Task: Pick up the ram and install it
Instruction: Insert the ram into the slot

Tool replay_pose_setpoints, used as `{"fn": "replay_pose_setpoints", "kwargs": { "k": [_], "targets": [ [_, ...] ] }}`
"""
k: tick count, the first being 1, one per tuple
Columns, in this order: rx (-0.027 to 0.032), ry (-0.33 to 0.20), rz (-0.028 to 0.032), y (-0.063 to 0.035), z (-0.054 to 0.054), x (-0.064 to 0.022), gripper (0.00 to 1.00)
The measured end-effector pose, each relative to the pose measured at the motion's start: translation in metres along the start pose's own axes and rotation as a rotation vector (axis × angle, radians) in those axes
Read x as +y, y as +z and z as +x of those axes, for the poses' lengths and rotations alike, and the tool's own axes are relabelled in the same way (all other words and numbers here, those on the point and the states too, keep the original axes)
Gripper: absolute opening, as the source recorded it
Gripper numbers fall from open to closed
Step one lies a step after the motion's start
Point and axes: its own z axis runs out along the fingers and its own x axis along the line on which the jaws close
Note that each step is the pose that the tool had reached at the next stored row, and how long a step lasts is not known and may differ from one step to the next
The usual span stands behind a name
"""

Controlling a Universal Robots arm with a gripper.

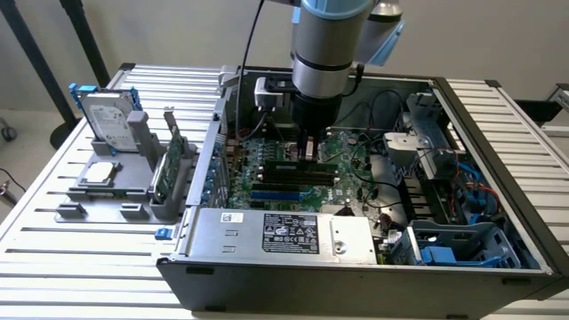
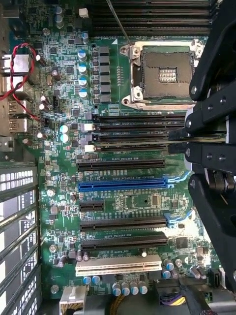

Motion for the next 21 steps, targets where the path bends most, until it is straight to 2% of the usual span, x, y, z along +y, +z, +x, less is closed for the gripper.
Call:
{"fn": "replay_pose_setpoints", "kwargs": {
  "k": [3, 4, 7, 14, 21],
  "targets": [
    [0.0, 0.0, 0.0129, 0.0014, 0.0, 0.0005, 0.14],
    [0.0005, 0.0, 0.0143, 0.0017, 0.0001, 0.0009, 0.14],
    [0.0027, 0.0, 0.0146, 0.0027, 0.0002, 0.0021, 0.14],
    [0.0149, 0.0, 0.0152, 0.0062, 0.0, 0.0033, 0.14],
    [0.0189, 0.0, 0.0156, 0.0083, -0.0032, 0.0045, 0.14]
  ]
}}
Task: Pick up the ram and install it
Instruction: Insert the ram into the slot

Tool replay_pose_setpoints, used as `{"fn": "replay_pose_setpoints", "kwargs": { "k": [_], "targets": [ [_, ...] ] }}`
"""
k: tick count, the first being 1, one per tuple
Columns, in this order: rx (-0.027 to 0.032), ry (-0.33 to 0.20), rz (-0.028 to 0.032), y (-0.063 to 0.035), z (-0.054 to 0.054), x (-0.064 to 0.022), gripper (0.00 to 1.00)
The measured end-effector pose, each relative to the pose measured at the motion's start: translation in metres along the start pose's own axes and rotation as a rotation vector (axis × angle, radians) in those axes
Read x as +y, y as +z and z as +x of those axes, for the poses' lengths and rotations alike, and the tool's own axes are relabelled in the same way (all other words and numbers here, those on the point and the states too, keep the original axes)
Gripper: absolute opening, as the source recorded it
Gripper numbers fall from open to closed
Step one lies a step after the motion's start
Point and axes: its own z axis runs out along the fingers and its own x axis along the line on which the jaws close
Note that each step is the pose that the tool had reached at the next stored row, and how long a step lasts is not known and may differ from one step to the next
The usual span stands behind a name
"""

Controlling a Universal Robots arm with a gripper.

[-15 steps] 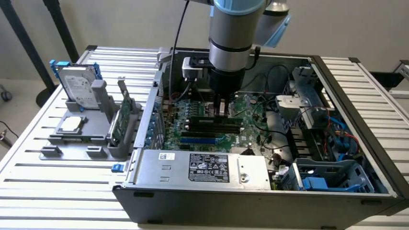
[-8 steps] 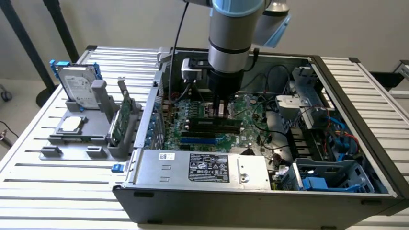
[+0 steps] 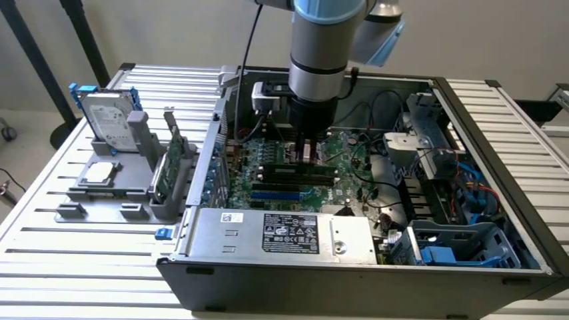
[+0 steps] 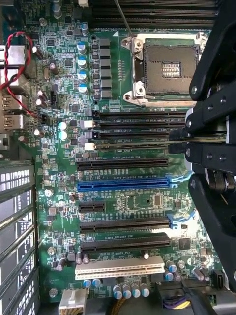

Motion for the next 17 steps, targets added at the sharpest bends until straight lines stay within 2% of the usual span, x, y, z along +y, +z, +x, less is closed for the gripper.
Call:
{"fn": "replay_pose_setpoints", "kwargs": {
  "k": [10, 17],
  "targets": [
    [0.0086, 0.0, 0.0005, 0.0056, -0.0015, 0.0, 0.14],
    [0.0093, 0.0, 0.0006, 0.0071, -0.0018, 0.0001, 0.14]
  ]
}}
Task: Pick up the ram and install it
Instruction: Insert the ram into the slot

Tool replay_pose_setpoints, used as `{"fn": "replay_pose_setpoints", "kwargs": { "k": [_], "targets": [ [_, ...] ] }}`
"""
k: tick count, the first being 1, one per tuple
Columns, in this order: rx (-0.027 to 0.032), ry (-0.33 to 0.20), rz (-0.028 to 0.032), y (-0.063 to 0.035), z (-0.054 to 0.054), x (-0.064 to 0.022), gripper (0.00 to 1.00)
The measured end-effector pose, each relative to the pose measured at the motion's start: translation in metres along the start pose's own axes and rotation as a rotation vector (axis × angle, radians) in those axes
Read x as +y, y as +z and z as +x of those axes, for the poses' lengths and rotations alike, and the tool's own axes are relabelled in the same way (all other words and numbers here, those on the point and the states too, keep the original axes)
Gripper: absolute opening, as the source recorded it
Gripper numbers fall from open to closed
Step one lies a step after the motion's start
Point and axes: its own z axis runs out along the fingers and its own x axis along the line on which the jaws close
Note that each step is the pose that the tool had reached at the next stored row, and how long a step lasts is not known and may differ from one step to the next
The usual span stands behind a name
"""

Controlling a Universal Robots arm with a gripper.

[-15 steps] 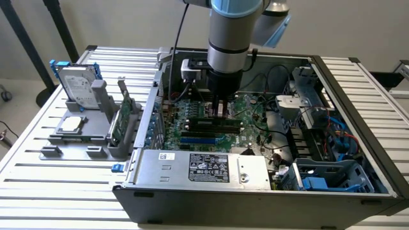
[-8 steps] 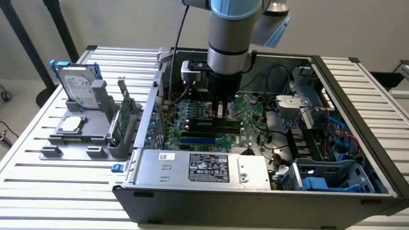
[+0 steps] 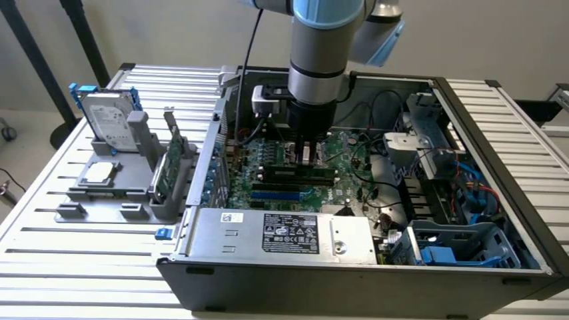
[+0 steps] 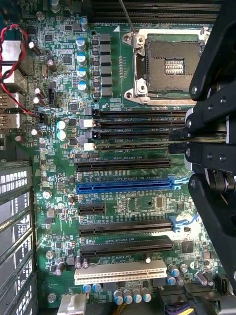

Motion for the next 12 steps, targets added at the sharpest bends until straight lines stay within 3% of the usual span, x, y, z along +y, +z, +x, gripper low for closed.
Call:
{"fn": "replay_pose_setpoints", "kwargs": {
  "k": [12],
  "targets": [
    [-0.0001, 0.0, 0.0007, 0.006, -0.0006, 0.0, 0.14]
  ]
}}
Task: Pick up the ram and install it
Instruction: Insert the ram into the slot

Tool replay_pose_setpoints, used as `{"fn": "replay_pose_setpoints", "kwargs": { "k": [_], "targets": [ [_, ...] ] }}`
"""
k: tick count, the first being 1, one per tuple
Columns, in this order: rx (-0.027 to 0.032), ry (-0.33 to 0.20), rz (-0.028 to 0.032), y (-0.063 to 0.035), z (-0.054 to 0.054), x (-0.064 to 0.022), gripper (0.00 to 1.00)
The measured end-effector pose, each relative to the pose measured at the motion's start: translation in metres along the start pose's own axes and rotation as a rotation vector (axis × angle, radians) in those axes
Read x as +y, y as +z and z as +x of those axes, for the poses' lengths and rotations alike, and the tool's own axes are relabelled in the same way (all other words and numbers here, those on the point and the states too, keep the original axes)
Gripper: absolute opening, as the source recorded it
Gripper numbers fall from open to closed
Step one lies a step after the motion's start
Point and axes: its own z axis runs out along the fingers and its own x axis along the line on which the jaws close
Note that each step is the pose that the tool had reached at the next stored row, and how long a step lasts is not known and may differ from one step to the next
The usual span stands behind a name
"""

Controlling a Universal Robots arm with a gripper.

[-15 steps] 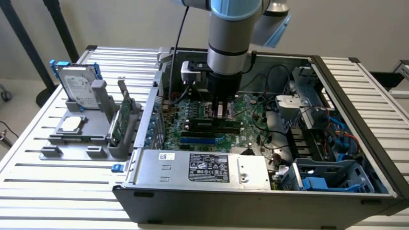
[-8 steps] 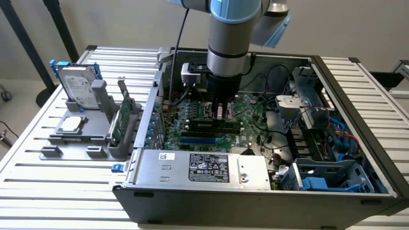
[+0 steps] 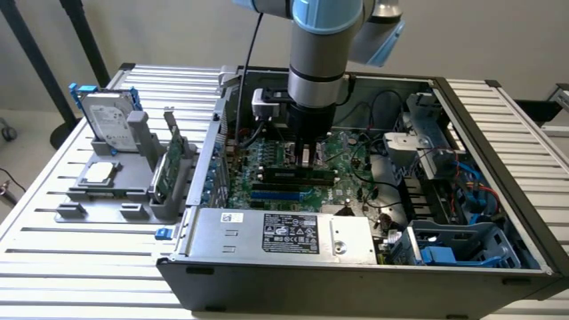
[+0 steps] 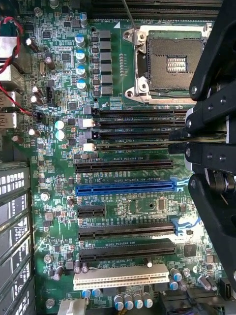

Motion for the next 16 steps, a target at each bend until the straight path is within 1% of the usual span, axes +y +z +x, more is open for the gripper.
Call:
{"fn": "replay_pose_setpoints", "kwargs": {
  "k": [4, 5, 7, 10, 16],
  "targets": [
    [0.0001, 0.0, 0.0002, 0.0001, 0.0, 0.0, 0.16],
    [0.0001, 0.0, 0.0002, 0.0001, 0.0, 0.0, 0.22],
    [-0.0002, 0.0, 0.0004, -0.0005, 0.0, 0.0, 0.22],
    [-0.0007, 0.0, 0.0002, -0.0052, 0.0, 0.0001, 0.22],
    [-0.0033, 0.0, 0.0, -0.0189, 0.0, 0.0002, 0.22]
  ]
}}
